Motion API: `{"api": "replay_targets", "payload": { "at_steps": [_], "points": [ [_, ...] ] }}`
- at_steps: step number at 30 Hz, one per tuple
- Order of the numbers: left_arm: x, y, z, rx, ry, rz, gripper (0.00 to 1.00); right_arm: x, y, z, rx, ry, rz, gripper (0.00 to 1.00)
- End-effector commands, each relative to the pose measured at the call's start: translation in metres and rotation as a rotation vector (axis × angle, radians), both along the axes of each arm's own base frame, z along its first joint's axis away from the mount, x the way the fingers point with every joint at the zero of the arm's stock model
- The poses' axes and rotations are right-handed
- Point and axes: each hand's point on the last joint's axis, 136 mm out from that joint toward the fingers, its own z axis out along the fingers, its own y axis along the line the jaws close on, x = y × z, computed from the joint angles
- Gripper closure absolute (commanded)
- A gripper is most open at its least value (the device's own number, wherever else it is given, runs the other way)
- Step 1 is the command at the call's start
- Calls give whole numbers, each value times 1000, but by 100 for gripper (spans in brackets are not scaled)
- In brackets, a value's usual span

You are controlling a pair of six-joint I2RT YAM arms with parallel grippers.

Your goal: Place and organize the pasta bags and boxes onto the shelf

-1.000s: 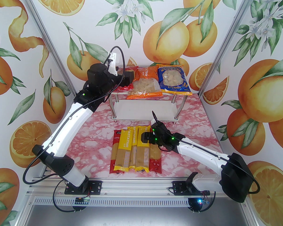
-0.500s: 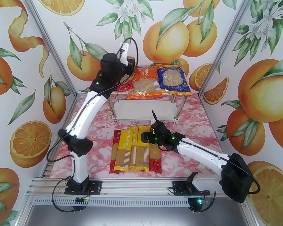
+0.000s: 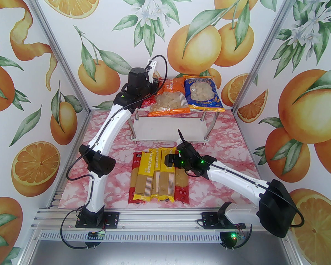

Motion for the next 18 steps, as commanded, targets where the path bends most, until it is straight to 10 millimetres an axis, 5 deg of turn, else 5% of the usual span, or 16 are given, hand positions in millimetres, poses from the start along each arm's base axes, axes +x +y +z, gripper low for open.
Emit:
{"api": "replay_targets", "payload": {
  "at_steps": [1,10,18],
  "points": [
    [14,24,-15,21,37,94,100,7,-1,3,-4,-7,-17,15],
    [23,33,-30,13,74,142,100,7,-4,-1,-13,1,-25,15],
    [4,-1,-9,-150,82,15,92,8,-2,0,-9,2,-22,15]
  ]
}}
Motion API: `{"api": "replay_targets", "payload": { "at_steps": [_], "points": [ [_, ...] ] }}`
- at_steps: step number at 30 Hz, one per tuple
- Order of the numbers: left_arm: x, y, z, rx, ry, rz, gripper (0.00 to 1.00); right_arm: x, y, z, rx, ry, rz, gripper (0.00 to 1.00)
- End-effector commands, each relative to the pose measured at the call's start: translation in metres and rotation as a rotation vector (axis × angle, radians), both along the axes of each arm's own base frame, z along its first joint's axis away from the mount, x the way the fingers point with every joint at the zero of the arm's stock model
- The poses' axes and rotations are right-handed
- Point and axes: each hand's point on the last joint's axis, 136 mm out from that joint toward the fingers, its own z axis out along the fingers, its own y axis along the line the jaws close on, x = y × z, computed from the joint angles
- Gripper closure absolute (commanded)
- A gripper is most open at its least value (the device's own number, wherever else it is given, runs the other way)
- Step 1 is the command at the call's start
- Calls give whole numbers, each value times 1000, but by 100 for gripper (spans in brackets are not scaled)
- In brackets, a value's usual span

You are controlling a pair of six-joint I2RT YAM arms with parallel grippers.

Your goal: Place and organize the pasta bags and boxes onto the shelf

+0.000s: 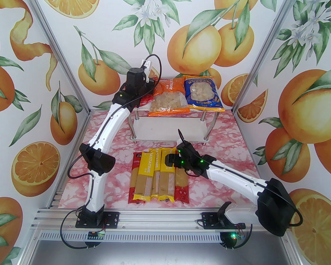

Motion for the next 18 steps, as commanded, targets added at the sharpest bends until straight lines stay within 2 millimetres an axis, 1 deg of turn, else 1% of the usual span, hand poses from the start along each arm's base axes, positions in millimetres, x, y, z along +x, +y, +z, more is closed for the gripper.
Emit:
{"api": "replay_targets", "payload": {
  "at_steps": [1,4,11,15,18],
  "points": [
    [-10,-17,6,-75,21,-46,91,6,0,5,1,-12,-11,14],
    [-17,-26,8,-99,23,-38,91,5,0,4,2,-13,-13,15],
    [-26,-50,1,-161,8,-5,91,2,-1,4,9,-10,-8,15],
    [-28,-55,-1,-205,2,4,90,-2,-7,5,6,-21,-14,14],
    [-30,-55,7,-230,-18,3,90,-4,-11,5,1,-27,-19,14]
  ]
}}
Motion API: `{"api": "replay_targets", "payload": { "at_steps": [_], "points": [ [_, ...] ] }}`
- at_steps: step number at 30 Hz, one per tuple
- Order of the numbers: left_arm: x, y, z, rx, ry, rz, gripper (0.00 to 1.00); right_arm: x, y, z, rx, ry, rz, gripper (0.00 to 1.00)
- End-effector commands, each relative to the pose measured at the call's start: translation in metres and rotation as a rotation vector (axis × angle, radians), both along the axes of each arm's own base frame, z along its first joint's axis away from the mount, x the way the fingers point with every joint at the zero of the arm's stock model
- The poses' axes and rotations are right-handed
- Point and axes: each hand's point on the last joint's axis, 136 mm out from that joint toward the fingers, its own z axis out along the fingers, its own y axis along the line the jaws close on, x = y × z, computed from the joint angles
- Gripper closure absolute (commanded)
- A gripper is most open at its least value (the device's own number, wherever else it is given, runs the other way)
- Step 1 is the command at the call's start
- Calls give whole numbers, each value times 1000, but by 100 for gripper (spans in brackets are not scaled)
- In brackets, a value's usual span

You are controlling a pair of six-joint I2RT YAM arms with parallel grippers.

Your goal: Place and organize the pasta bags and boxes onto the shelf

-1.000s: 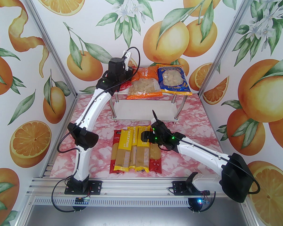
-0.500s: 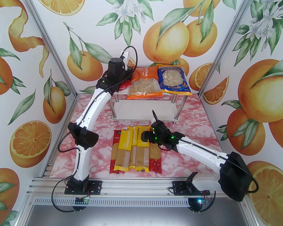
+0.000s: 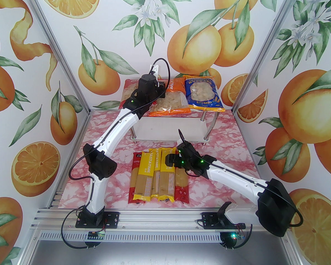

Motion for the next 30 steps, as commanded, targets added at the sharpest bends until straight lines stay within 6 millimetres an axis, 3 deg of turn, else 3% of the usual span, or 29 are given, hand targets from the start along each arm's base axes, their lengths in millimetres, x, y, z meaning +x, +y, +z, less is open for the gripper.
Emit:
{"api": "replay_targets", "payload": {
  "at_steps": [1,10,13,17,22,27,30],
  "points": [
    [-10,0,18,-64,-27,7,90,-1,-9,4,-6,-22,-18,15],
    [-47,28,110,-62,-246,27,77,-2,-15,1,-39,-27,-21,15],
    [-87,53,161,-57,-339,29,77,-8,-19,-7,-62,-3,-14,15],
    [-144,66,181,8,-384,-2,77,-16,-26,-19,-84,29,-17,15],
    [-214,88,145,47,-316,-65,77,-27,-40,-32,-123,62,-45,17],
    [-275,92,70,28,-155,-192,76,-41,-64,-42,-177,79,-95,16],
    [-299,89,17,46,-21,-246,76,-50,-74,-46,-192,95,-112,16]
  ]
}}
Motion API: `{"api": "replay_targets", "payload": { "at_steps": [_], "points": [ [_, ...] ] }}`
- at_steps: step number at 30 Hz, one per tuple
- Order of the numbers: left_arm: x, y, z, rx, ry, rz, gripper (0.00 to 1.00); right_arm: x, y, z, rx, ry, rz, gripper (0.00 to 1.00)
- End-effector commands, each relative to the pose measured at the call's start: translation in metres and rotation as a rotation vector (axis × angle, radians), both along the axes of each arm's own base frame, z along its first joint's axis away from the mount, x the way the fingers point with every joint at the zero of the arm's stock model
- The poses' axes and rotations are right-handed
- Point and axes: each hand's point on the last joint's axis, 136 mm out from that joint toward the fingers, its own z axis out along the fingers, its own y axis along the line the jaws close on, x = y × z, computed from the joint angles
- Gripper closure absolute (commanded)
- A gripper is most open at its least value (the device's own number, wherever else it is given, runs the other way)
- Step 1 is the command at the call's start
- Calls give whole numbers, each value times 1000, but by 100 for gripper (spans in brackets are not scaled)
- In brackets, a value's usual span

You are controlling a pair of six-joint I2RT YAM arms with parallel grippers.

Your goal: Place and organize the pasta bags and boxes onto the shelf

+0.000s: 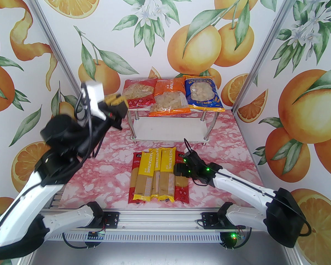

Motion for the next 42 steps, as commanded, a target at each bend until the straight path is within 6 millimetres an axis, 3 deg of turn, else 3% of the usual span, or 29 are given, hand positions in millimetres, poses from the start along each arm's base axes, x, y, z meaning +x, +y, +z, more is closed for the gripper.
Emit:
{"api": "replay_targets", "payload": {
  "at_steps": [1,6,9,13,16,21,26,33,37,42],
  "points": [
    [0,-22,-108,149,278,-38,76,-11,-22,-9,-53,24,-57,16],
    [-14,-5,-214,158,529,26,79,-25,-22,-17,-6,65,-57,16],
    [-20,4,-262,132,617,63,74,-31,-13,-21,37,95,-30,16],
    [-25,8,-319,151,734,98,62,-37,-3,-29,66,147,10,15],
    [-25,8,-347,156,787,118,54,-41,12,-33,124,182,46,15],
    [-20,9,-364,81,811,126,49,-41,18,-39,147,198,52,15],
    [-13,18,-366,41,811,144,49,-44,13,-53,96,242,41,15],
    [-3,18,-368,38,813,137,48,-54,24,-59,90,280,81,14],
    [5,11,-372,40,813,123,48,-60,11,-69,-5,318,54,15],
    [14,3,-375,44,816,99,48,-68,-2,-79,-116,371,44,29]
  ]
}}
